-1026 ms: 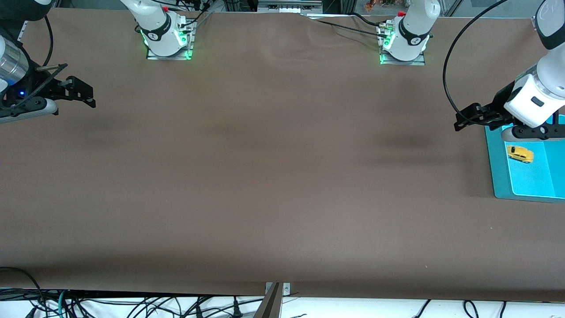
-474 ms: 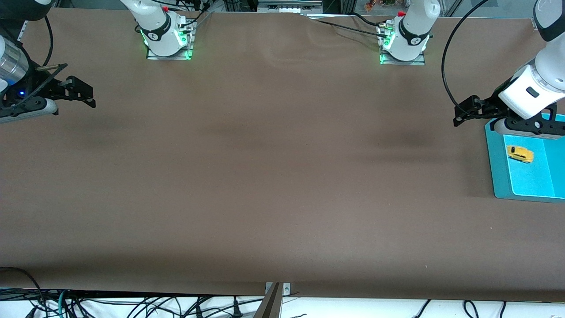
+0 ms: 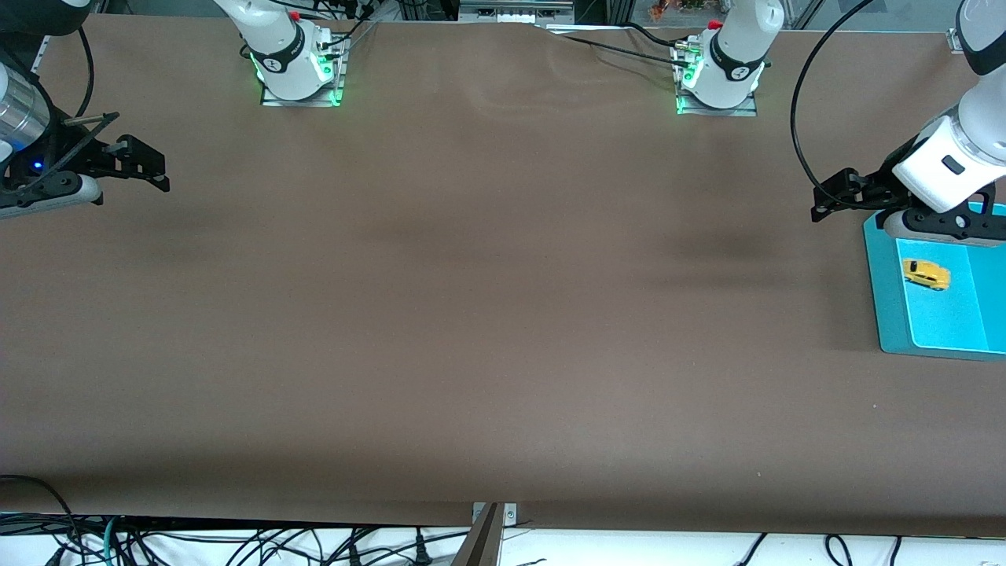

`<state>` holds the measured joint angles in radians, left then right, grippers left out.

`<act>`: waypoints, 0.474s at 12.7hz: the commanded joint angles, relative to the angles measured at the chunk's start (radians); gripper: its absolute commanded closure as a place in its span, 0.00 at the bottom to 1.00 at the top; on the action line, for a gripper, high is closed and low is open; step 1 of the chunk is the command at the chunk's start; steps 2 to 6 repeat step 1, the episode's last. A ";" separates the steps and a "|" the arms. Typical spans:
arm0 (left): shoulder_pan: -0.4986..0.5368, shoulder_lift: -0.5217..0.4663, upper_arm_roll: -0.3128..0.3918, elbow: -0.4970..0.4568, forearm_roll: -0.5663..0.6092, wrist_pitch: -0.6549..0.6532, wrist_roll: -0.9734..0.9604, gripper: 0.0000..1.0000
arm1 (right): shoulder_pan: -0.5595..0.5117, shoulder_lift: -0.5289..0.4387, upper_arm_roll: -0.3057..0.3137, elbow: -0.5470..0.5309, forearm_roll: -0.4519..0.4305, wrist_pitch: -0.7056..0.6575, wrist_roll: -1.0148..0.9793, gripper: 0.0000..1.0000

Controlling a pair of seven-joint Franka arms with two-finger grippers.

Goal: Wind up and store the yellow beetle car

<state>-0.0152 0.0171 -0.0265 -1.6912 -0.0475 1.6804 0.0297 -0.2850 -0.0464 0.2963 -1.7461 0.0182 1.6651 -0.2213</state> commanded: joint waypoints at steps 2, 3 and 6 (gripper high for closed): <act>-0.009 -0.012 0.011 0.011 0.023 -0.028 0.024 0.00 | 0.001 0.005 0.000 0.023 0.016 -0.019 -0.010 0.00; -0.009 -0.012 0.011 0.011 0.023 -0.028 0.024 0.00 | 0.001 0.005 0.000 0.023 0.016 -0.019 -0.010 0.00; -0.009 -0.012 0.011 0.011 0.023 -0.028 0.024 0.00 | 0.001 0.005 0.000 0.023 0.016 -0.019 -0.010 0.00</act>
